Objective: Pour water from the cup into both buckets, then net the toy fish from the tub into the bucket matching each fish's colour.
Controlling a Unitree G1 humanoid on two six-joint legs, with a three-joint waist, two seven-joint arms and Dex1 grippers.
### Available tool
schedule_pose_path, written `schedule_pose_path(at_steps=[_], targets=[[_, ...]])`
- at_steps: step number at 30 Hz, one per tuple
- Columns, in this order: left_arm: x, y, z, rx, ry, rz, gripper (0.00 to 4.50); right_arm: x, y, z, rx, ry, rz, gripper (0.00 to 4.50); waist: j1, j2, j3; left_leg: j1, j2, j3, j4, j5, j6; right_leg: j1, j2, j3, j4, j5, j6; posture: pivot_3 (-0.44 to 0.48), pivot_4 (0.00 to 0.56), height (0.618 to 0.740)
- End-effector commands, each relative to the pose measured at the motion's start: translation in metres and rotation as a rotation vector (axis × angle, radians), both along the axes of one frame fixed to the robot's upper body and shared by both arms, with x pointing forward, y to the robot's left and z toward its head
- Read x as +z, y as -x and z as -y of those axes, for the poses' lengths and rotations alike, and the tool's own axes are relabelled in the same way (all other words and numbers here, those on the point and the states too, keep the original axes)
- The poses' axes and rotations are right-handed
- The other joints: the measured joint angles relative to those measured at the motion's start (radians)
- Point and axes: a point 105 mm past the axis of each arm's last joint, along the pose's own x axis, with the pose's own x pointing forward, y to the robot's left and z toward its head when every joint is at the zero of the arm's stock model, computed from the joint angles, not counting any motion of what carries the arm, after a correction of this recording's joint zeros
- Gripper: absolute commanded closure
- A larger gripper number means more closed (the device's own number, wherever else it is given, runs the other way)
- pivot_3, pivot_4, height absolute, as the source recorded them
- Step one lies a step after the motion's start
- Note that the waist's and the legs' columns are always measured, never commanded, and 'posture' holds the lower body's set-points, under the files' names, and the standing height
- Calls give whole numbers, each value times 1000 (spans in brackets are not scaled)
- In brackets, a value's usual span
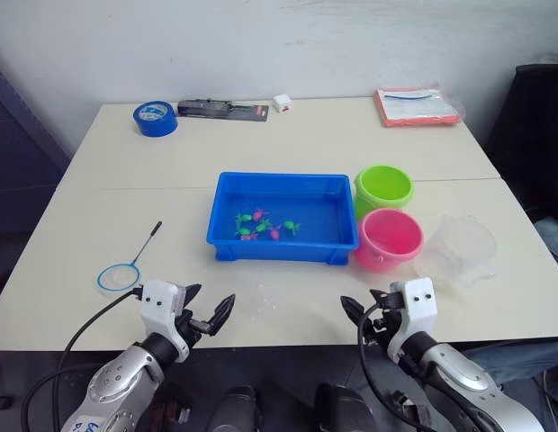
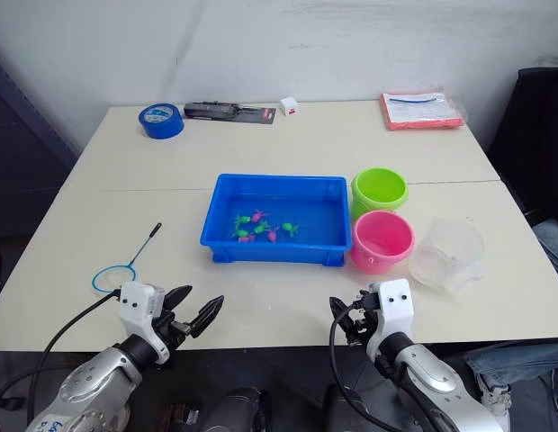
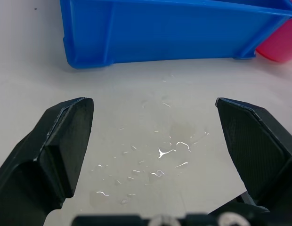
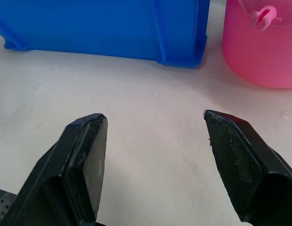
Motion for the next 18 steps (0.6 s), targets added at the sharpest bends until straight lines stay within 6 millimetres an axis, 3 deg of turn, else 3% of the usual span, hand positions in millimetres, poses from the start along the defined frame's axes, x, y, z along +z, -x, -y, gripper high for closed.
schedule_pose_path(at_steps=[1,18], targets=[[4,-1,-2,4,-11,25,29,9,0,-2,14,-2,41,0,0,0,0,0,0,0,0,0,0,0,0,0,0,0,0,0,150,737],[3,1,-2,-7,-13,26,29,15,0,-7,32,-10,48,0,0,0,0,0,0,0,0,0,0,0,0,0,0,0,0,0,150,737]])
